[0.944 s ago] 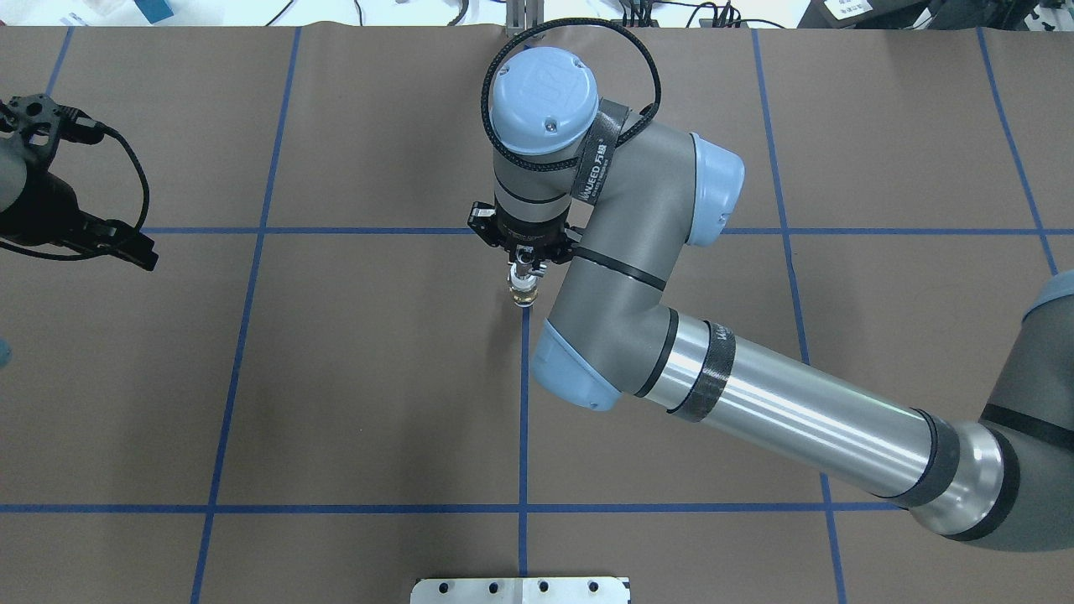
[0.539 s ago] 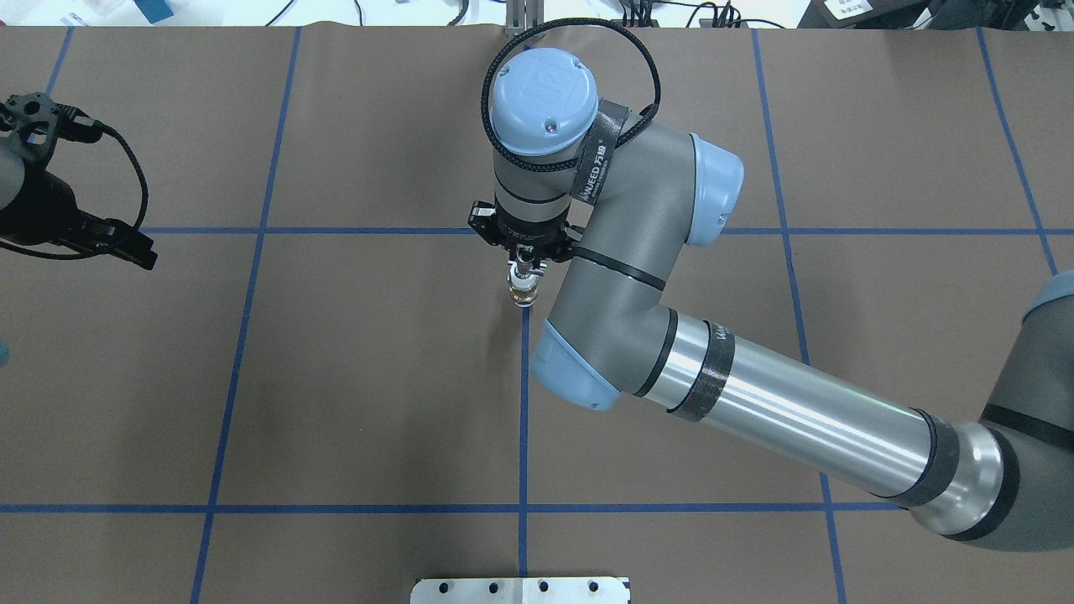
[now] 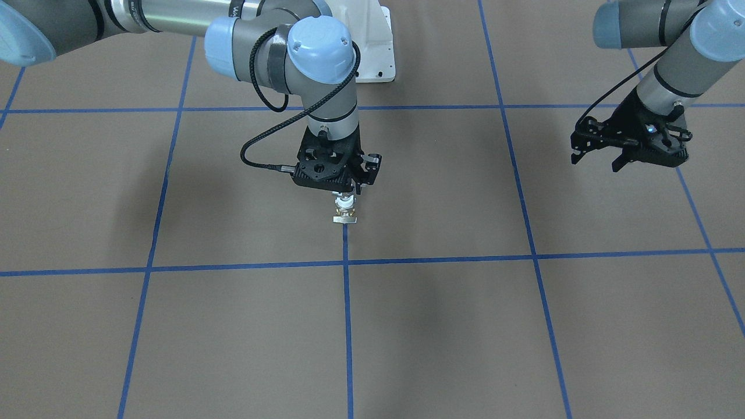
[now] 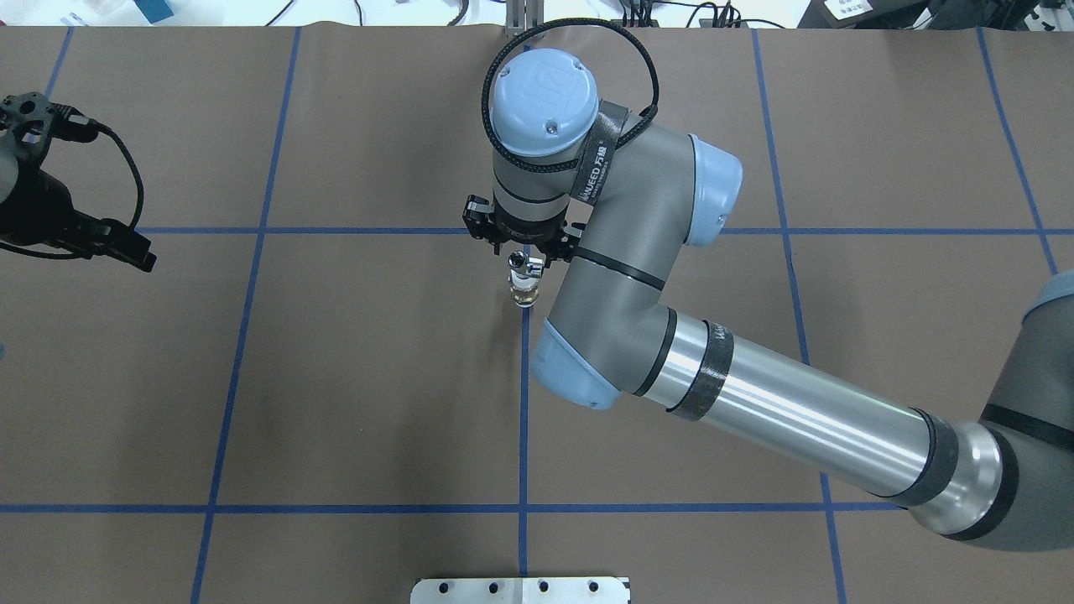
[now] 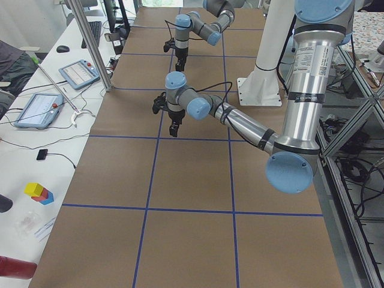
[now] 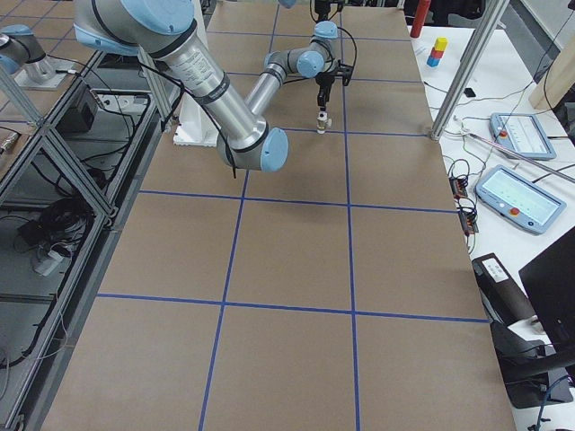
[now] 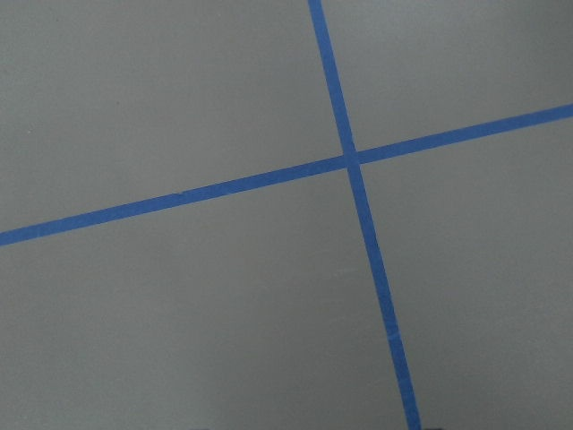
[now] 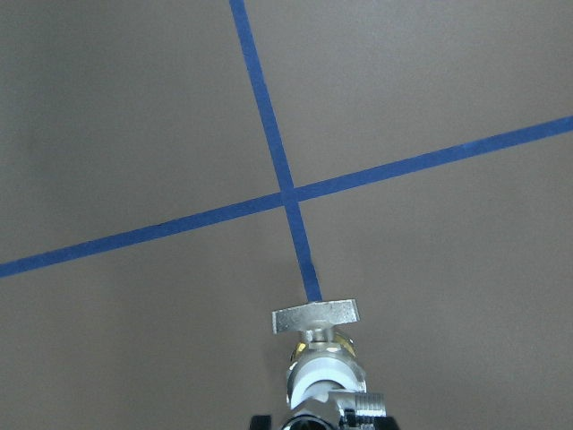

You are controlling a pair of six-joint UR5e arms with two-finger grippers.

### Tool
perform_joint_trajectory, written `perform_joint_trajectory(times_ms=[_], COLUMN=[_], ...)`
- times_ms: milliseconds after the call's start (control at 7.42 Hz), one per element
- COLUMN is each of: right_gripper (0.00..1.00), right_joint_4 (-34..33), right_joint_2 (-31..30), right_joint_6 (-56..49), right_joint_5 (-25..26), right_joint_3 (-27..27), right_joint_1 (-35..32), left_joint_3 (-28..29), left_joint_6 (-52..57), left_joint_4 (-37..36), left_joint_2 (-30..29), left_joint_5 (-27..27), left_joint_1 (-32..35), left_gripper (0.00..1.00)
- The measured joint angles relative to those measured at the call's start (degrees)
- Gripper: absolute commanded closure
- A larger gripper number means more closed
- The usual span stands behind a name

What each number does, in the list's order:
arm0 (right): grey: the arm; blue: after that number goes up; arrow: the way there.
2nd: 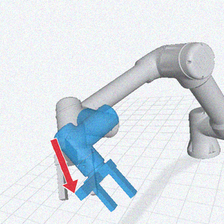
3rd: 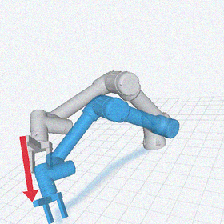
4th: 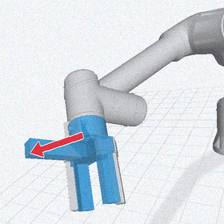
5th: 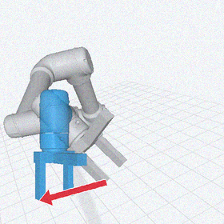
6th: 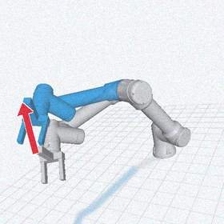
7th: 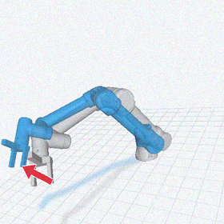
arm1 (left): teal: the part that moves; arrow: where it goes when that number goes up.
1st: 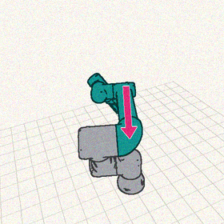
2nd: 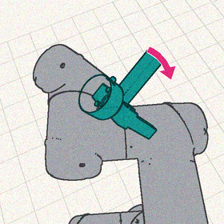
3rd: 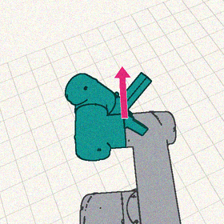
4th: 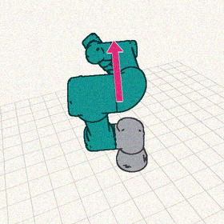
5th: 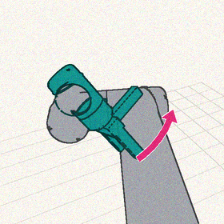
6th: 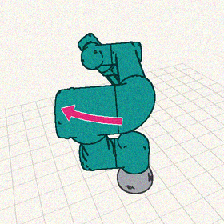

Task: Assemble PPR valve and pipe with both arms
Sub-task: 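Press the chrome elbow down onto the valve fitting with the right gripper, then open the right gripper and lift it away from the assembly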

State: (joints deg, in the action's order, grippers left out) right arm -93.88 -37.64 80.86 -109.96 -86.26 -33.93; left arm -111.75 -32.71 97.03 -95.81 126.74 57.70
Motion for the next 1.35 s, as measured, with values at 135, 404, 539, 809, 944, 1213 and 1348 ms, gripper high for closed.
perform_joint_trajectory(times_ms=[135,404,539,809,944,1213,1348], right_gripper=[0.21,0.11,0.01,0.01,0.01,0.01,0.01], right_joint_4=[0.1,0.5,0.7,0.8,0.7,0.5,0.5], right_joint_2=[0.0,0.0,-0.1,-4.0,-9.1,-19.3,-24.1], right_joint_6=[0.0,0.2,0.2,-0.1,-1.1,-8.2,-14.2], right_joint_5=[0.0,0.0,0.0,-0.1,-0.7,-3.9,-5.7], right_joint_3=[0.1,0.1,-0.3,-5.8,-11.5,-20.5,-22.8], right_joint_1=[0.0,0.0,-0.2,-2.0,-3.9,-10.1,-13.5], left_joint_3=[0.0,0.1,0.1,0.3,0.4,1.1,2.0], left_joint_6=[0.0,0.0,-0.1,-0.1,0.1,3.4,6.9], left_joint_4=[0.0,0.0,0.0,-0.1,-0.1,-0.4,-0.6], left_joint_2=[0.0,-0.1,-0.1,-0.3,-0.3,-0.1,0.1], left_joint_5=[0.1,0.1,0.1,0.1,0.1,0.2,0.2], left_joint_1=[0.0,0.0,0.1,0.4,1.1,3.6,5.6], left_gripper=[0.16,0.16,0.16,0.16,0.16,0.14,0.01])
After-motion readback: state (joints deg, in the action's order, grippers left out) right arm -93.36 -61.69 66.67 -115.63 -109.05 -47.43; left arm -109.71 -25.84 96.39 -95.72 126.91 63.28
